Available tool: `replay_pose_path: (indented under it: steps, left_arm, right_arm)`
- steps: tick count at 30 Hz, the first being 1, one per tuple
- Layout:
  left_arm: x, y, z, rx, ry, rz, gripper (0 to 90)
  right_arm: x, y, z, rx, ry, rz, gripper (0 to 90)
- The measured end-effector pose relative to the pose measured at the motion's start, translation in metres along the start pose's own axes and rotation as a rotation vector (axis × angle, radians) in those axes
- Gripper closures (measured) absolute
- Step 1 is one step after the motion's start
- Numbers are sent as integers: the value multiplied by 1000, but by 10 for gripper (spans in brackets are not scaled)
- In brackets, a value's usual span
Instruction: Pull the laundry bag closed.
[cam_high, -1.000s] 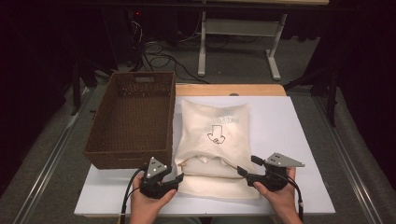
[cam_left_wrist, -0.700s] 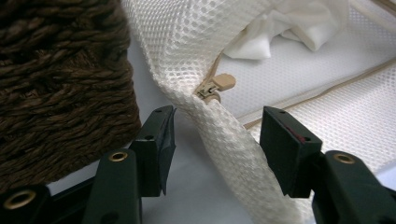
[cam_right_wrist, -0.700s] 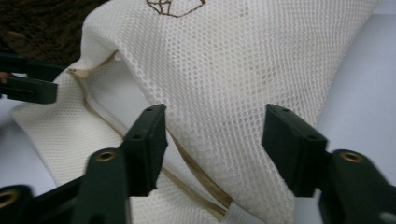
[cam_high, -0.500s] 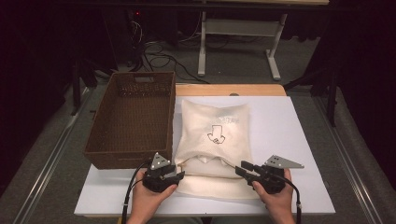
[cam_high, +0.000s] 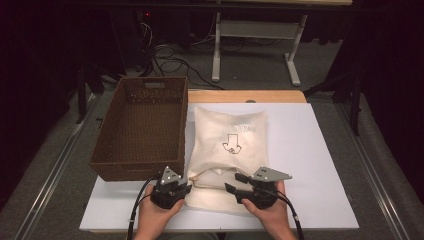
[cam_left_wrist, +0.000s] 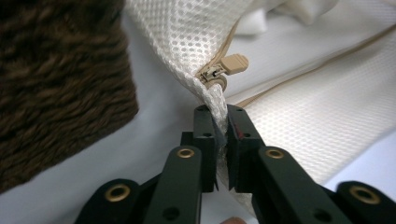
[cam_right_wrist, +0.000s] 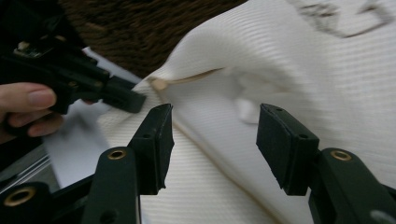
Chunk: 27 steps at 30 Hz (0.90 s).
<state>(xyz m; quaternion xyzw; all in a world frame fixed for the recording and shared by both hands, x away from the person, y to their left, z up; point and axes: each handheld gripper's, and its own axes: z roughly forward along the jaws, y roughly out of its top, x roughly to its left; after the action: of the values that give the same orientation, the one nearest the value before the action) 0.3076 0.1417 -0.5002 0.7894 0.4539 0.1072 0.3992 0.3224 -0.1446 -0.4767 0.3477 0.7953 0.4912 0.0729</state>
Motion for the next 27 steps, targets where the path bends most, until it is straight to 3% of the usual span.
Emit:
replay_pose_path:
  steps: [3,8,10,15,22,27]
  left_arm:
    - [-7,1,-1,-7,-5,27,851]
    - [-13,-2,-2,-9,-31,33,852]
    - [-13,-2,-2,-15,-45,30,852]
    - [-19,-3,-2,-20,-64,31,852]
    - [-20,-4,-4,-52,-69,22,849]
    - [-17,-2,-7,-68,-77,11,847]
  right_arm:
    - [7,1,13,34,58,-12,523]
    - [11,4,26,40,79,9,644]
    - [11,6,26,34,91,19,655]
    - [10,10,30,23,125,39,644]
    - [12,9,39,77,141,38,626]
    - [12,13,40,31,125,38,598]
